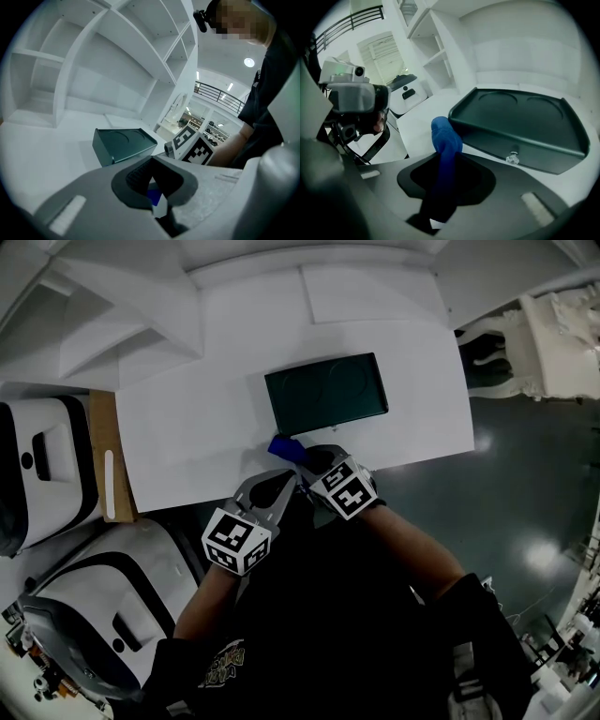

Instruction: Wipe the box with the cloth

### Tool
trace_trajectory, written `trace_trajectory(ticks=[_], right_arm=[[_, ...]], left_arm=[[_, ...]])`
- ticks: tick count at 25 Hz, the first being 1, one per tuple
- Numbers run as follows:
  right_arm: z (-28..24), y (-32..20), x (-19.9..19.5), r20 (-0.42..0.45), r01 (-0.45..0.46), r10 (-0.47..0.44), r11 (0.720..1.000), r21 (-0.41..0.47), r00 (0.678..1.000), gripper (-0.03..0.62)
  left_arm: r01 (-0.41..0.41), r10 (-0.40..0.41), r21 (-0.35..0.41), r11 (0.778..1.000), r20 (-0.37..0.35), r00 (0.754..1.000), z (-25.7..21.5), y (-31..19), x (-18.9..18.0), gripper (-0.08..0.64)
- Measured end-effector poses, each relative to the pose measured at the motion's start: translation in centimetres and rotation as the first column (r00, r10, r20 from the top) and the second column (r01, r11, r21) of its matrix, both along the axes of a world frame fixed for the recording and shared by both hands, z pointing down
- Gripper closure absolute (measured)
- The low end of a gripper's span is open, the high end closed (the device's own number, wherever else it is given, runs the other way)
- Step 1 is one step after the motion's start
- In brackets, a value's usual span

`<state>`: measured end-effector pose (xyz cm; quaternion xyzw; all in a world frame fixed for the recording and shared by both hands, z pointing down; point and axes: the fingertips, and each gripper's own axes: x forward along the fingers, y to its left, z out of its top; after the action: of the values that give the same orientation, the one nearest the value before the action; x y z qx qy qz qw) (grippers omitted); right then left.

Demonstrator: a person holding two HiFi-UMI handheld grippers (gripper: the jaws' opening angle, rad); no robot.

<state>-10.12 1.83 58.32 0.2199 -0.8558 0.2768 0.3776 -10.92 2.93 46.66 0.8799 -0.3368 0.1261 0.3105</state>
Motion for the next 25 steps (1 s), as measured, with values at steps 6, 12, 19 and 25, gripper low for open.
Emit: trace_trajectory(ticks=[6,12,19,25], right_arm=[[1.3,-0.7,2.3,-0.023,-0.088,0.087,0.996,-0.029,0.996,0.474],[1.4,-1.8,3.5,-0.012,-0.133,0.133,0.991,-0.028,0.991,0.473],[1.6,-2.8,6.1,-0.027,-0.195,0.194,0.98,-0.043,0.981,0.474],[1.9,-3.7,8.6,-0.024,-0.222,0.221,0.974,-0.054,0.975,0.472]], left_arm=[[-0.018,0.018,-0.011,1.0,0.0,1.0,0.3,0.5,0.9,0.56],[-0.036,0.036,-0.019,0.999,-0.004,0.999,0.6,0.7,1.9,0.56],[-0.052,0.052,-0.021,0.998,-0.01,0.999,0.6,0.7,3.2,0.56],[-0.062,0.062,-0.026,0.998,-0.008,0.998,0.8,0.5,4.5,0.56]])
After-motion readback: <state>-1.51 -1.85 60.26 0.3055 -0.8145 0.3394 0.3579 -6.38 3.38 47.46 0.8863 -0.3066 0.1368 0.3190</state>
